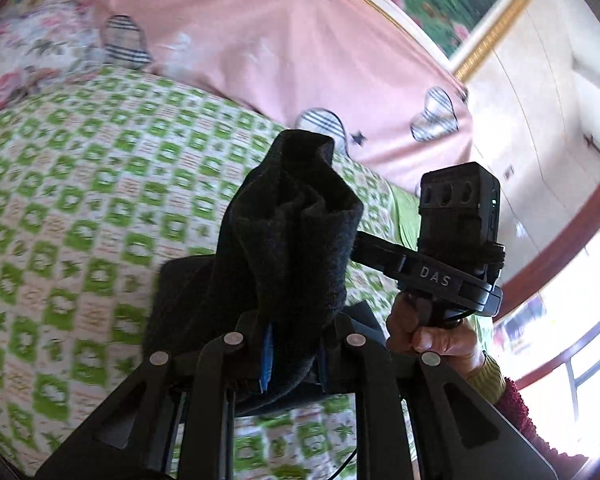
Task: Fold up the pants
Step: 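Grasp the folded pants edge with the left gripper and lift it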
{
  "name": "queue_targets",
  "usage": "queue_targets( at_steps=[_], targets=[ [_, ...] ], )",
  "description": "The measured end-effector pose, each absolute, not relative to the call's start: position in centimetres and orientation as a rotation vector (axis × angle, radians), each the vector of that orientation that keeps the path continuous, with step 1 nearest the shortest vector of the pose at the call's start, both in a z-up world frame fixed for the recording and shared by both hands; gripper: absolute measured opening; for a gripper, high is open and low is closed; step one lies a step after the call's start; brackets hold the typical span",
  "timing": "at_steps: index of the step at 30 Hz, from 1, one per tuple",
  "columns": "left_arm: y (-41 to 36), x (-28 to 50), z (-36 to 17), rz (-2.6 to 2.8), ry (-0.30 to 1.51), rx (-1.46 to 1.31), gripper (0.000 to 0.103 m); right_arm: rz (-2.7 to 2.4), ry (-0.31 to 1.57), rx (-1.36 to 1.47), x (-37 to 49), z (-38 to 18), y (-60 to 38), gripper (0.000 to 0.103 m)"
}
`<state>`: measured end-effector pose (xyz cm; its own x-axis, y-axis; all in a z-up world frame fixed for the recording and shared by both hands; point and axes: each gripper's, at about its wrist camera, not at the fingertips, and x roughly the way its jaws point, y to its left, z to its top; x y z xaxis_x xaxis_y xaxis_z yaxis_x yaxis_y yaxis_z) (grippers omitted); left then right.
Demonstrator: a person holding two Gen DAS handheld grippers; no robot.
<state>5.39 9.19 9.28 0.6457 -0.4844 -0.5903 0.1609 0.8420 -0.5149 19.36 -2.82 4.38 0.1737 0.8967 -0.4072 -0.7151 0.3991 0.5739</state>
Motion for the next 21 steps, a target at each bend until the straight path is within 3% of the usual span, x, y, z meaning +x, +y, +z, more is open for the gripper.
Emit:
queue_targets(
  at_steps=[21],
  targets=[
    [-4.2,8.1,3.5,-0.517,0.896,-0.189,0.016,0.956,0.813,0.412,19.0,-1.8,-15.4,0.019]
  ],
)
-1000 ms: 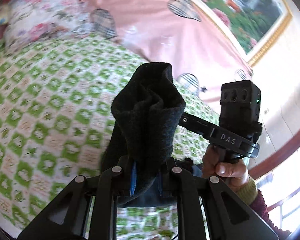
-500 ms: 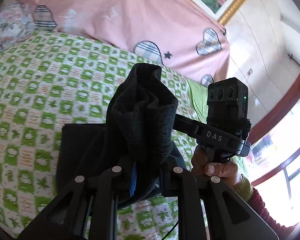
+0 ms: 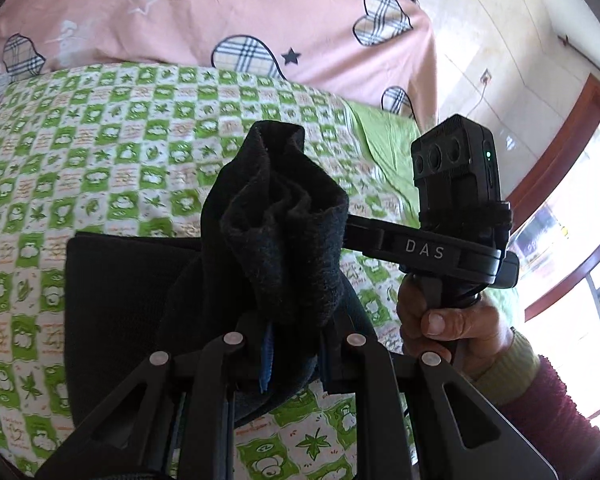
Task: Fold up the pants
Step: 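Grasp the folded pants edge with the left gripper and lift it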
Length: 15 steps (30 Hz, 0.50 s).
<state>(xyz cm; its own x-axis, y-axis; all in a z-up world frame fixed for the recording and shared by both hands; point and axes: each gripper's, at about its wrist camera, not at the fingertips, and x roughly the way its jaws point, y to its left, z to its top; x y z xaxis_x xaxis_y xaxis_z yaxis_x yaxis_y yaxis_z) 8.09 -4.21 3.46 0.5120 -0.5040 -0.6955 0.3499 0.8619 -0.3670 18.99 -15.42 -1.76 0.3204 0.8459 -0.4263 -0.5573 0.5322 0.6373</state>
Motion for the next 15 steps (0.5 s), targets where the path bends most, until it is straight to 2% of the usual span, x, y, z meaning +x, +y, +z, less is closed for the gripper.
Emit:
queue_targets(
  at_steps=[9,15],
  targets=[
    [-6.3,8.1,1.6,-0.563,0.894,-0.113,0.022,0.879,0.835,0.430,18.1,-3.6,-17.9,0.021],
    [-6.9,8.3,0.6,-0.595,0.907,-0.109,0.037,0.741,0.864,0.420,17.2,-3.8,-19.8,0.023]
  ],
)
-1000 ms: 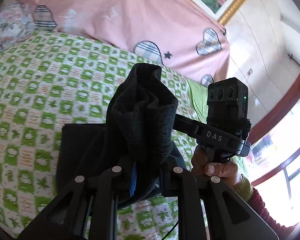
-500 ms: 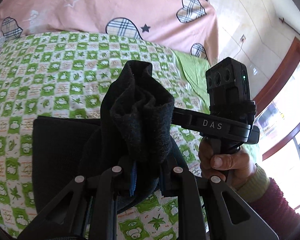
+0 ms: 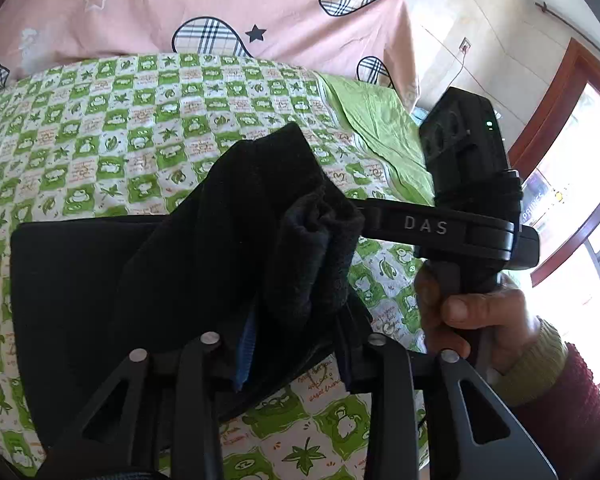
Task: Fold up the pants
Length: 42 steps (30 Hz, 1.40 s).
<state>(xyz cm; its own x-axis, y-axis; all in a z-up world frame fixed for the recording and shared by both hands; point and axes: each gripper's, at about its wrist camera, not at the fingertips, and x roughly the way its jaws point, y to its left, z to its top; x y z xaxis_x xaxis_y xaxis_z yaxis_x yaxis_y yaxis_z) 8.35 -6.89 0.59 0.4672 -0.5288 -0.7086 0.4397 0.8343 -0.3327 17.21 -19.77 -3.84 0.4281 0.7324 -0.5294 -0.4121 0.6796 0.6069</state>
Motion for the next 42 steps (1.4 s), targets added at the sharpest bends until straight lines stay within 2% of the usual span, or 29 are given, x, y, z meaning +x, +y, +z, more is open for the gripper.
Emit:
queue_targets(
  at_steps=[3,5,6,8,9,16,25,30,42],
  targets=[
    [-7.0,8.2,0.5,-0.629,0.910,-0.119,0.055,0.667,0.866,0.419,16.4,-3.7,-20.8,0.024],
    [-6.9,7.9,0.7,-0.663,0.918,-0.145,0.063,0.608,0.865,0.414,15.8,-3.4,-21.4,0.029],
    [-6.9,7.7,0.8,-0.667,0.920,-0.150,0.064,0.576,0.863,0.413,15.3,-3.2,-21.7,0.033],
    [-6.6,7.3,1.1,-0.673,0.918,-0.156,0.066,0.540,0.848,0.421,14.5,-2.7,-22.2,0.053],
    [-6.4,7.1,1.2,-0.672,0.918,-0.159,0.067,0.524,0.839,0.430,14.1,-2.5,-22.5,0.058],
    [-3.3,5.9,2.2,-0.635,0.918,-0.217,0.070,0.454,0.759,0.514,11.4,-0.7,-23.9,0.071],
    [1.7,5.2,3.5,-0.520,0.889,-0.280,0.072,0.435,0.726,0.490,9.5,1.7,-21.3,0.076],
    [4.2,5.5,3.7,-0.457,0.879,-0.304,0.077,0.360,0.730,0.426,9.0,2.4,-19.6,0.080],
    [8.3,8.3,0.9,-0.347,0.946,-0.372,0.078,0.258,0.802,0.395,8.9,-0.7,-16.9,0.080]
  ],
)
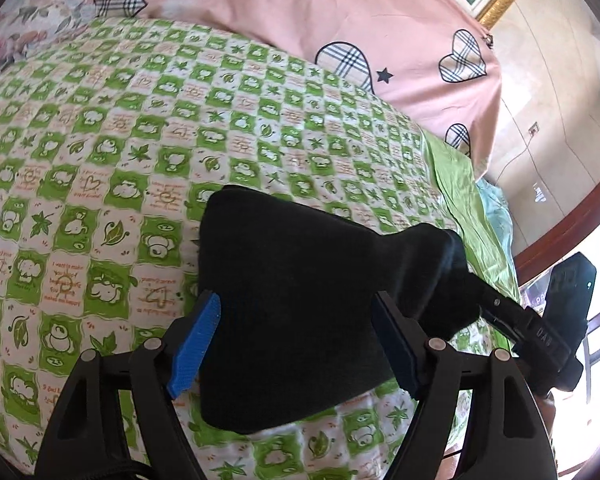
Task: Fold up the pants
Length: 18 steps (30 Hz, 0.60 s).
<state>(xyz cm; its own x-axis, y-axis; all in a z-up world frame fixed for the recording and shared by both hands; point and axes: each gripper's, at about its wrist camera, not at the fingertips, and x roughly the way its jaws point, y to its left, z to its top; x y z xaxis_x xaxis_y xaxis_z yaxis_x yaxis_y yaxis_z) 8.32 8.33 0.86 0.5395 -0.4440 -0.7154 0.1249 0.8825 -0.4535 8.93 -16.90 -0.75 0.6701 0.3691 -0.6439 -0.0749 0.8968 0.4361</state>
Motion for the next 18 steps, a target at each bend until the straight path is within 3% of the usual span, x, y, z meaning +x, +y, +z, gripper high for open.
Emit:
queue_targets(
  at_steps=[18],
  targets=[
    [9.2,11.0,-3.6,-0.292,1.040,-0.407,0.079,0.201,0.845,0.373,9.1,-3.6,-18.1,0.080]
  ],
)
